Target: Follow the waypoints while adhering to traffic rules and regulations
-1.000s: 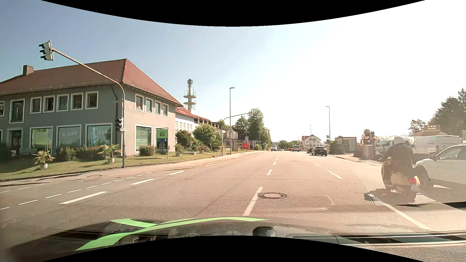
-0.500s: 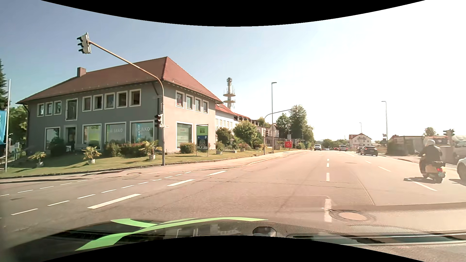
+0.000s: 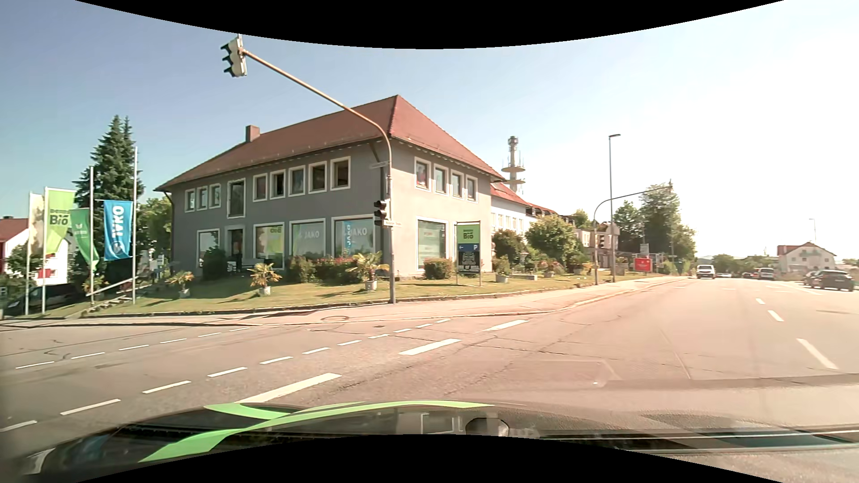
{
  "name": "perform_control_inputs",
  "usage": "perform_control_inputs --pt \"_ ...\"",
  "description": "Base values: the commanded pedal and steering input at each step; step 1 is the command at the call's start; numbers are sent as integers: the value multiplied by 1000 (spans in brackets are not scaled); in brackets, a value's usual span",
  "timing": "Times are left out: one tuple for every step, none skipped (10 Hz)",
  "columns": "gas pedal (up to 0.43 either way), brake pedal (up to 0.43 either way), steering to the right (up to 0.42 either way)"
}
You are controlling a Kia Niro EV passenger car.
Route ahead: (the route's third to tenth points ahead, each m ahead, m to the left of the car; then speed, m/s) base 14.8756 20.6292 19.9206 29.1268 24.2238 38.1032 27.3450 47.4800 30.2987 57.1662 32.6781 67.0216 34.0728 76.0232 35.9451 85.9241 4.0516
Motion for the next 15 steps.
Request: perform_control_inputs --pt "130 0 -515" --pt "130 0 -512" --pt "130 0 -510" --pt "118 0 -508" --pt "98 0 -502" --pt "87 6 -495" --pt "67 12 -487" --pt "67 18 -481" --pt "67 24 -475" --pt "59 24 -466" --pt "47 30 -463" --pt "20 24 -457" --pt "0 43 -442" --pt "0 61 -424" --pt "0 67 -393"
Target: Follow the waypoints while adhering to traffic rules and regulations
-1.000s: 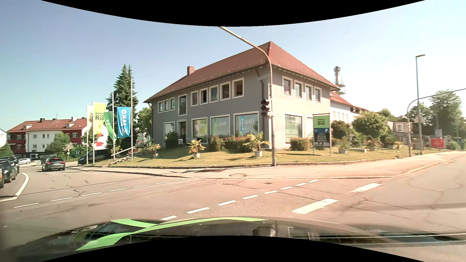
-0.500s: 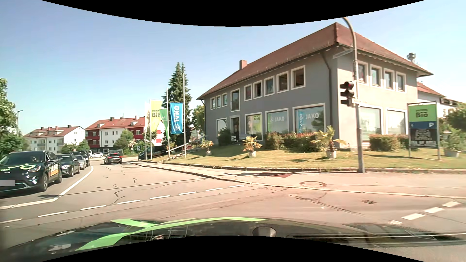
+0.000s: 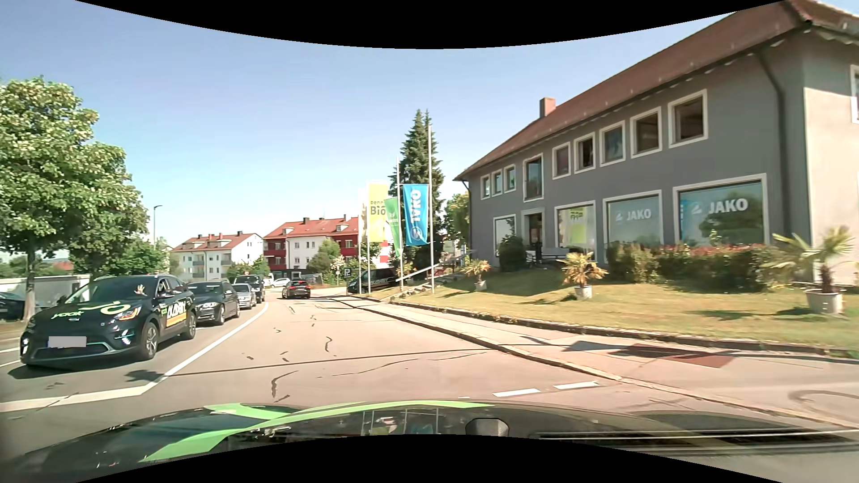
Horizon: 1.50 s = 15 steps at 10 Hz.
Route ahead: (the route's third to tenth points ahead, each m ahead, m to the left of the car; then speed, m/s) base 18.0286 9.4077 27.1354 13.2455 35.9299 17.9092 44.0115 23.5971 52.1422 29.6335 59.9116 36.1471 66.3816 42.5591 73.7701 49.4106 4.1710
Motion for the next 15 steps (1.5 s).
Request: perform_control_inputs --pt "0 73 -370" --pt "0 61 -342" --pt "0 37 -314" --pt "0 0 -264" --pt "0 0 -215" --pt "0 0 -181" --pt "0 0 -163" --pt "0 0 -150" --pt "0 0 -136" --pt "0 0 -121" --pt "0 0 -114" --pt "0 0 -109" --pt "0 0 -104" --pt "0 0 -102" --pt "0 0 -98"
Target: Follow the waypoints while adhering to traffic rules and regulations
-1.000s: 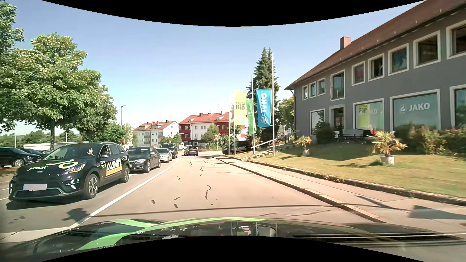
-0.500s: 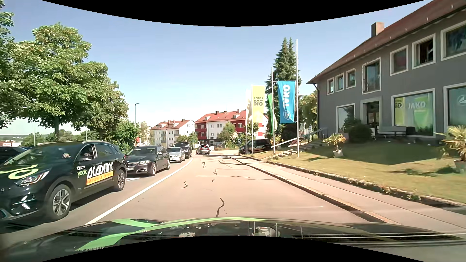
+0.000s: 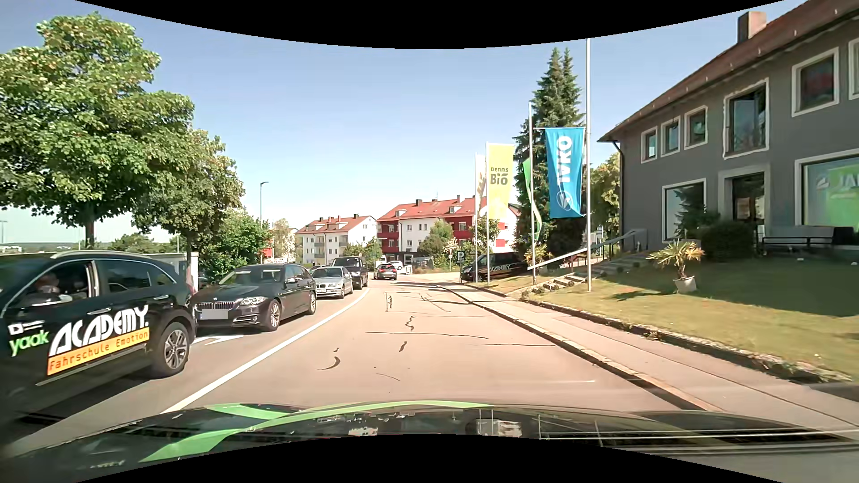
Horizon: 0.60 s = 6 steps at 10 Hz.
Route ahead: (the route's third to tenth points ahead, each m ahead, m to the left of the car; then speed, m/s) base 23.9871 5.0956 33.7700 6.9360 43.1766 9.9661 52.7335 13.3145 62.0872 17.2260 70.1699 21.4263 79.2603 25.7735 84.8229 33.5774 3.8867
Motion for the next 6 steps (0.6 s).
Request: perform_control_inputs --pt "0 0 -81" --pt "0 0 -62" --pt "0 0 -64" --pt "0 0 -66" --pt "0 0 -67" --pt "8 0 -68"
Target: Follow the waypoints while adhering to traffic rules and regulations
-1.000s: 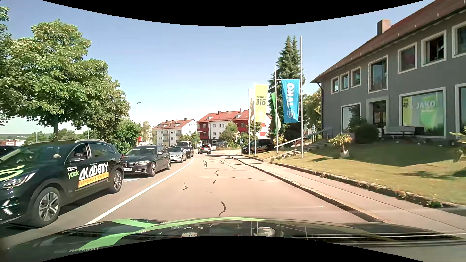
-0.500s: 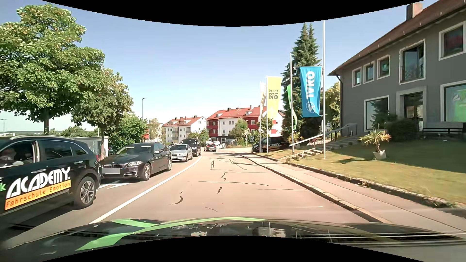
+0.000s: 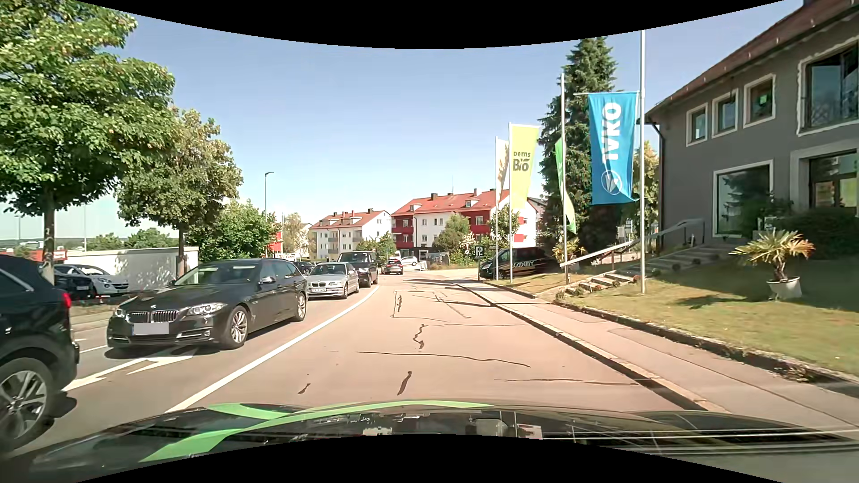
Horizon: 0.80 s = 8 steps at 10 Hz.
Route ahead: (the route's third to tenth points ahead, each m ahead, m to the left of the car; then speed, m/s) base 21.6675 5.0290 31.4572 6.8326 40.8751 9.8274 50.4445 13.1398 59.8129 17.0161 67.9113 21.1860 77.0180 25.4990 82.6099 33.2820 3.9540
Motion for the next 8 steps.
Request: perform_control_inputs --pt "8 0 -69" --pt "8 0 -69" --pt "8 0 -67" --pt "8 0 -63" --pt "8 0 -56" --pt "8 0 -49" --pt "8 0 -46" --pt "8 0 -42"
